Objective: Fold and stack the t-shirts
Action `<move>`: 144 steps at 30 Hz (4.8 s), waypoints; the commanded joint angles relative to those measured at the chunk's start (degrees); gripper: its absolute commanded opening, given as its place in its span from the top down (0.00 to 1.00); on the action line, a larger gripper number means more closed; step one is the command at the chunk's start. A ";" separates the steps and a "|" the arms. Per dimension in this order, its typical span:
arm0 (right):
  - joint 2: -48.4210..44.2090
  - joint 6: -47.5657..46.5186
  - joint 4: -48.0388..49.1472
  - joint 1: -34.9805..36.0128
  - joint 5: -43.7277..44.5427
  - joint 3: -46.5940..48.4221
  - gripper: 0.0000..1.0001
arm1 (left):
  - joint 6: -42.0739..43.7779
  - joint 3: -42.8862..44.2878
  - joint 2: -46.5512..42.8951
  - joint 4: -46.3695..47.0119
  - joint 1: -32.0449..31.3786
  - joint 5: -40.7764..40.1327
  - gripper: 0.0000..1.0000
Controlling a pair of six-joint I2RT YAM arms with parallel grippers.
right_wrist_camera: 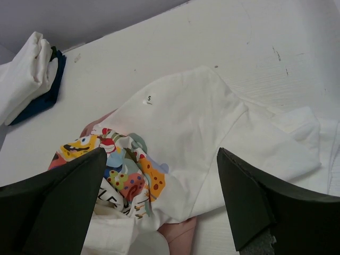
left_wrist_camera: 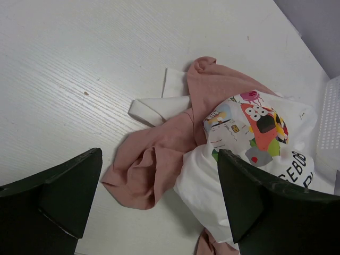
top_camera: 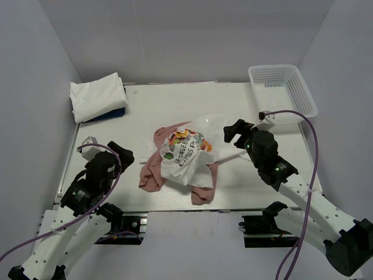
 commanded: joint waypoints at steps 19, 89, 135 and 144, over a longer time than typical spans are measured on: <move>38.12 -21.04 -18.53 17.96 -3.92 28.24 0.10 | -0.75 0.50 2.42 1.72 -0.10 -1.60 0.01; 49.67 -28.50 -10.57 -32.33 -28.02 61.96 0.10 | -2.86 1.46 4.97 -0.92 -0.10 -3.88 0.01; 39.49 -34.15 -7.42 -4.97 -22.61 38.74 1.00 | -1.10 0.85 4.36 0.84 -0.10 -1.24 0.01; 30.33 -32.12 -5.12 -5.05 -14.56 53.05 1.00 | -1.10 0.85 3.31 0.31 -0.10 -1.77 0.01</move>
